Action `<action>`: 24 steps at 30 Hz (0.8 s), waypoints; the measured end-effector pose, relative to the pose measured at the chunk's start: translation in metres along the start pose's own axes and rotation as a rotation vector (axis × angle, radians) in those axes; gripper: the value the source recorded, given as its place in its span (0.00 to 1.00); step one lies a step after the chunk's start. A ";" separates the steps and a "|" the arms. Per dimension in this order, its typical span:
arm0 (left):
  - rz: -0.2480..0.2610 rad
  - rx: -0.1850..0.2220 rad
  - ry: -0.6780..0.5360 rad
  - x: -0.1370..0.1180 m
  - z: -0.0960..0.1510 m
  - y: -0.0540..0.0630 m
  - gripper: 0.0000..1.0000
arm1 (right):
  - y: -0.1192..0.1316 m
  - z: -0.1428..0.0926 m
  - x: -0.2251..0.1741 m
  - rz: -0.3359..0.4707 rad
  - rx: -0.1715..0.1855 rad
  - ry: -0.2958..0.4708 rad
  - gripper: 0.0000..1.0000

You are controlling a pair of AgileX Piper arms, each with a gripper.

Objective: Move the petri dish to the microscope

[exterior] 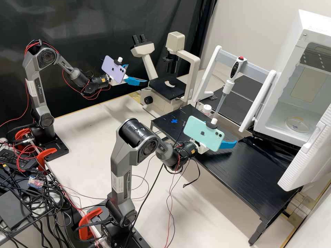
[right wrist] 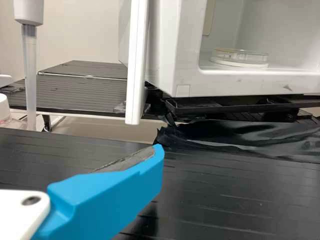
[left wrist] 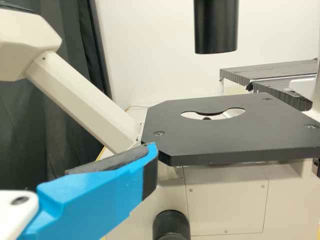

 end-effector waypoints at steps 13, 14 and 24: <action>0.000 0.000 0.000 0.000 0.000 0.000 1.00 | 0.007 0.008 -0.001 0.017 0.006 -0.021 1.00; 0.000 0.000 0.000 0.000 0.000 0.000 1.00 | 0.009 0.011 -0.001 0.021 0.014 -0.028 1.00; 0.000 0.000 0.000 0.000 0.000 0.000 1.00 | 0.038 0.043 -0.006 0.089 0.097 -0.095 1.00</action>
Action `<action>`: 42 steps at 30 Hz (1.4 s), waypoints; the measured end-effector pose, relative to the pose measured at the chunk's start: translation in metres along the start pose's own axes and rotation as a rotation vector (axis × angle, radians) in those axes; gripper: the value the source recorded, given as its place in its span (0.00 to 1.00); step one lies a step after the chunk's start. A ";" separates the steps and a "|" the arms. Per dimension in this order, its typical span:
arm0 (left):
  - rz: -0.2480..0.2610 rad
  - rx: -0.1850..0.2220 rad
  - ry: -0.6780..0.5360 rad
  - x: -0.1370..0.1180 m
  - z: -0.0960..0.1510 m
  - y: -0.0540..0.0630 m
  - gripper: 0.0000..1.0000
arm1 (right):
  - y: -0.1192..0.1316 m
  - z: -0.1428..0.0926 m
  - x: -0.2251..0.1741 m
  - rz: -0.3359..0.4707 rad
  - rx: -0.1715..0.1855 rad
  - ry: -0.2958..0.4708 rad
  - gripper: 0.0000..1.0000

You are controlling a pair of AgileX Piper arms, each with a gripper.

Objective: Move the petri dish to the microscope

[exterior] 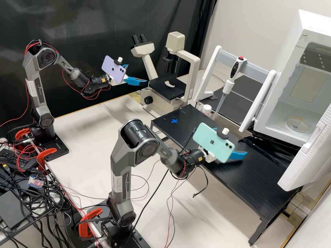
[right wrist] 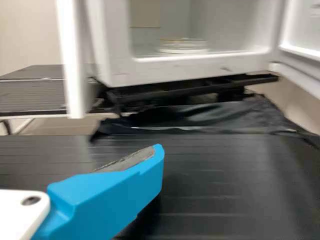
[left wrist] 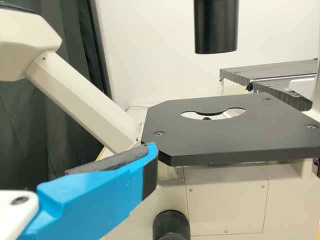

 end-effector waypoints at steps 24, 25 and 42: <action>0.000 0.000 0.000 0.000 0.000 0.000 1.00 | 0.097 0.007 0.107 0.235 0.052 -0.069 1.00; 0.000 0.000 0.000 0.000 0.000 0.000 1.00 | 0.099 0.007 0.112 0.232 0.050 -0.074 1.00; 0.000 0.000 0.000 0.000 0.000 0.000 1.00 | 0.104 -0.011 0.219 0.122 0.072 -0.089 1.00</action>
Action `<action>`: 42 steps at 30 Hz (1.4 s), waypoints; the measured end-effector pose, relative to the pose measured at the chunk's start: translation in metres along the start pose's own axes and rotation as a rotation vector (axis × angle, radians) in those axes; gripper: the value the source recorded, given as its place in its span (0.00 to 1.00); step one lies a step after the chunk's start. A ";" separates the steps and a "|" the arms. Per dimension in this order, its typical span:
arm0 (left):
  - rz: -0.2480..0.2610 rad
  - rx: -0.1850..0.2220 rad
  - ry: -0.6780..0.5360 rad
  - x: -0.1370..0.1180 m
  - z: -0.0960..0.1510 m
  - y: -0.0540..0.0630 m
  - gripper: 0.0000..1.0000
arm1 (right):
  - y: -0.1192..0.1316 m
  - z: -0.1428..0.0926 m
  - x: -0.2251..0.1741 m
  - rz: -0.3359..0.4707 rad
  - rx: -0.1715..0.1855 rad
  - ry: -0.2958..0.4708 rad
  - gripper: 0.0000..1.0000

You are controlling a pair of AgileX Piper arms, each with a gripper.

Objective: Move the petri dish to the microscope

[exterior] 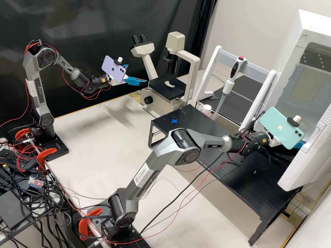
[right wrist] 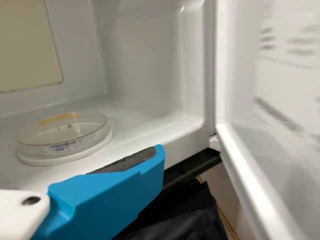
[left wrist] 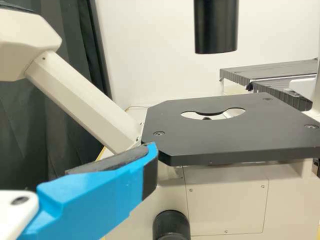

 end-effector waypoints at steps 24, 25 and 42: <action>0.000 0.000 0.000 0.000 0.000 0.000 1.00 | -0.009 0.005 0.043 -0.014 -0.063 -0.010 1.00; 0.000 0.000 0.000 0.000 0.000 0.000 1.00 | -0.009 0.004 0.041 -0.008 -0.065 0.000 1.00; 0.000 0.000 0.000 0.000 0.000 0.000 1.00 | 0.005 -0.012 0.024 0.043 -0.151 0.040 1.00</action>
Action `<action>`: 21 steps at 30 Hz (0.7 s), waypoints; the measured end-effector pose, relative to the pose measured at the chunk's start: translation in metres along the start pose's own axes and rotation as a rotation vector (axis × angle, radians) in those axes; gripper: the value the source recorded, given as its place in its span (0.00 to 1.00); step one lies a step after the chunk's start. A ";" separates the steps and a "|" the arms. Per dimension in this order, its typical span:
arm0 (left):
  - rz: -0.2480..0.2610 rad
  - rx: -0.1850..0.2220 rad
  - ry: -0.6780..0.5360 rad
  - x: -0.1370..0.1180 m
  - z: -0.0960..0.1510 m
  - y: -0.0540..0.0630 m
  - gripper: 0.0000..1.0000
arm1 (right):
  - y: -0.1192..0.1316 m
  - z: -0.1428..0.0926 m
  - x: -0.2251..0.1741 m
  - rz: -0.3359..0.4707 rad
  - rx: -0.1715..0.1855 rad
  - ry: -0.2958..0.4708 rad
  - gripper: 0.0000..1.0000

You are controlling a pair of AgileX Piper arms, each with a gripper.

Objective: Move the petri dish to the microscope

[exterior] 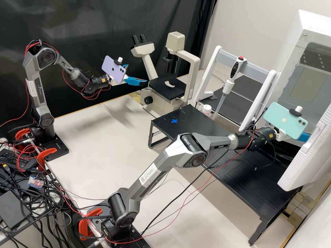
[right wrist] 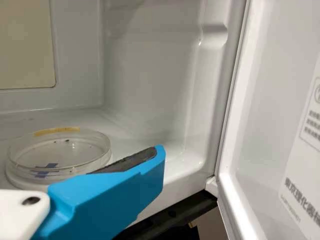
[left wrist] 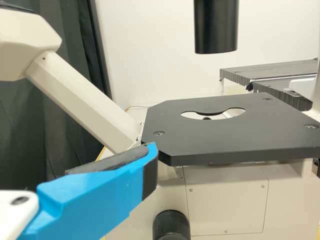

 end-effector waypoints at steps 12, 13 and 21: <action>0.000 0.000 0.000 0.000 0.000 0.000 1.00 | -0.022 0.007 0.027 -0.053 0.034 -0.042 1.00; 0.000 0.000 0.000 0.000 0.000 0.000 1.00 | -0.023 0.009 0.028 -0.053 0.025 -0.045 1.00; 0.000 0.000 0.000 0.000 0.000 0.000 1.00 | -0.024 0.011 0.033 -0.048 0.037 -0.053 1.00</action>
